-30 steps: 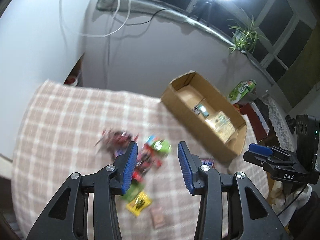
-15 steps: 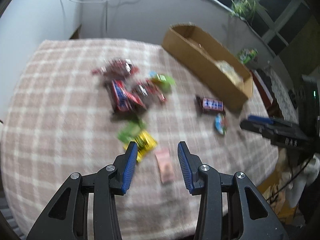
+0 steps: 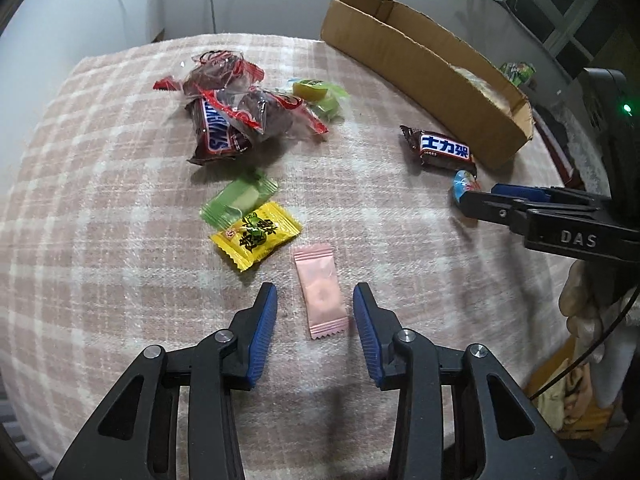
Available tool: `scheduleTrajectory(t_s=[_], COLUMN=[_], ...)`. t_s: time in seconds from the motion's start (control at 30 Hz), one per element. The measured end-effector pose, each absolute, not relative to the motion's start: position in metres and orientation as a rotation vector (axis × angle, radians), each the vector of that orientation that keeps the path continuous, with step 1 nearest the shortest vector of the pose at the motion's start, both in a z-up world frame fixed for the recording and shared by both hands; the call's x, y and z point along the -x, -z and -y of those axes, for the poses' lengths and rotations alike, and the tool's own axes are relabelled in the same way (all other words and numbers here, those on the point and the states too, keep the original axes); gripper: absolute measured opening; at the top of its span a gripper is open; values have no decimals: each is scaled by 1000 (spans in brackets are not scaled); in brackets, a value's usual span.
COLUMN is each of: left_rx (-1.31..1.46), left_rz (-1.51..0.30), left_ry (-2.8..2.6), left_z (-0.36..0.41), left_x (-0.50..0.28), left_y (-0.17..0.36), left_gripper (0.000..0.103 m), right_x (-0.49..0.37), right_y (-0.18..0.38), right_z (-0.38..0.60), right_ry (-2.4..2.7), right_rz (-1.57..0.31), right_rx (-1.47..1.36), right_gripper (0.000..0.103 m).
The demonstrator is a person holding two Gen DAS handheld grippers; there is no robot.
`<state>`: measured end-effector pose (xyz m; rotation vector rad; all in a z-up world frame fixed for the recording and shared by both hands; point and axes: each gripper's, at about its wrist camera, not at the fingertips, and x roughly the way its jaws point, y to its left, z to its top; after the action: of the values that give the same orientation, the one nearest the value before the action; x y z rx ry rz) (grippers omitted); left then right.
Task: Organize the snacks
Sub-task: 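Grasp the pink candy with the left tool while the right tool grasps the jelly cup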
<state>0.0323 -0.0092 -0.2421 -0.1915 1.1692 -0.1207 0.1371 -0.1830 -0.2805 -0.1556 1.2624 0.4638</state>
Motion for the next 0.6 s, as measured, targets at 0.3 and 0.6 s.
scheduleTrajectory(t_s=[0.3, 0.6], left_rx=[96, 184], left_rz=[-1144, -1124], left_ry=[91, 111], left_z=[18, 4], left_x=[-28, -33], left_y=[244, 241], left_gripper=[19, 11], right_x=[-135, -135], right_y=[282, 280], right_z=[169, 175], right_ry=[-449, -460], right_rz=[-1241, -1249], right_rx=[225, 195], right_gripper=[48, 37])
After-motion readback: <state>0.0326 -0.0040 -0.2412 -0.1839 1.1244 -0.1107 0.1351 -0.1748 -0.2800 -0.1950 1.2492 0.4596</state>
